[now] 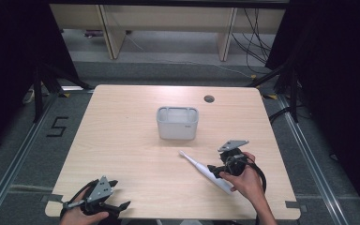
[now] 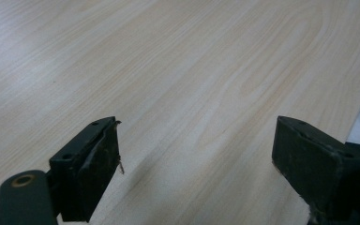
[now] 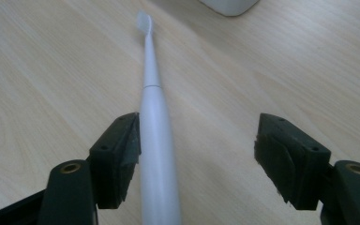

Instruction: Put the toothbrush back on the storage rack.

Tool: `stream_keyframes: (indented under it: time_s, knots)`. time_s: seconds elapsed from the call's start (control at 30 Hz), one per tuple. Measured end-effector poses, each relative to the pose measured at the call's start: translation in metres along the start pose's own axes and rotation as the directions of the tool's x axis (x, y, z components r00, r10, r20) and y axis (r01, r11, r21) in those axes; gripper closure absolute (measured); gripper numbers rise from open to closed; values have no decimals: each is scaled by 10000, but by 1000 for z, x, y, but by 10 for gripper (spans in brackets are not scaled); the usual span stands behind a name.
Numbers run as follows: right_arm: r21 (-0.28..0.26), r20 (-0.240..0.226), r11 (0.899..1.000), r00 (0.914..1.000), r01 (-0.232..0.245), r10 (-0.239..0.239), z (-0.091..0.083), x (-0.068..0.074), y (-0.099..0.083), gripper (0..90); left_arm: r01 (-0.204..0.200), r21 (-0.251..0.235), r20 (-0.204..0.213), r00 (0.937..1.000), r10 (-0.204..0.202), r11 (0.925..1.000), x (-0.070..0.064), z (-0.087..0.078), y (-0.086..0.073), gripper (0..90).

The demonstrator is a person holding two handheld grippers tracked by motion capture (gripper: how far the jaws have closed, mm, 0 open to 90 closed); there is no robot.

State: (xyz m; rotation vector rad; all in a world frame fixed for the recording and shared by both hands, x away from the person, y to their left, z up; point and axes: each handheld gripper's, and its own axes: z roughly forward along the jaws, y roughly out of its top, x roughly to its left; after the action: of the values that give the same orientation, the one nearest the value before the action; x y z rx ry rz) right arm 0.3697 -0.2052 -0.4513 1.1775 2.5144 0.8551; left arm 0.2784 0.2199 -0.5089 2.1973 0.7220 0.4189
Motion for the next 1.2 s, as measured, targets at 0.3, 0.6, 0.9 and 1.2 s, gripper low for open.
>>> stream_keyframes:
  time_s: [0.3,0.6,0.9,1.2]
  knots:
    - [764,-261,9933,9960,869,-851,11,6,7,435,87,-66,-40,10000,-87,9999,-1,1,0,147]
    - [1529,-400,9781,9898,1410,-1364,23,11,13,473,-13,18,22,10000,13,10000,0,0,0,147]
    - [2233,-483,9662,9915,1289,-1211,33,14,18,499,4,-78,4,10000,-3,10000,-1,0,0,147]
    - [2755,-711,9459,9849,1714,-1578,43,14,21,536,95,-96,-46,9999,-96,9999,-1,0,0,147]
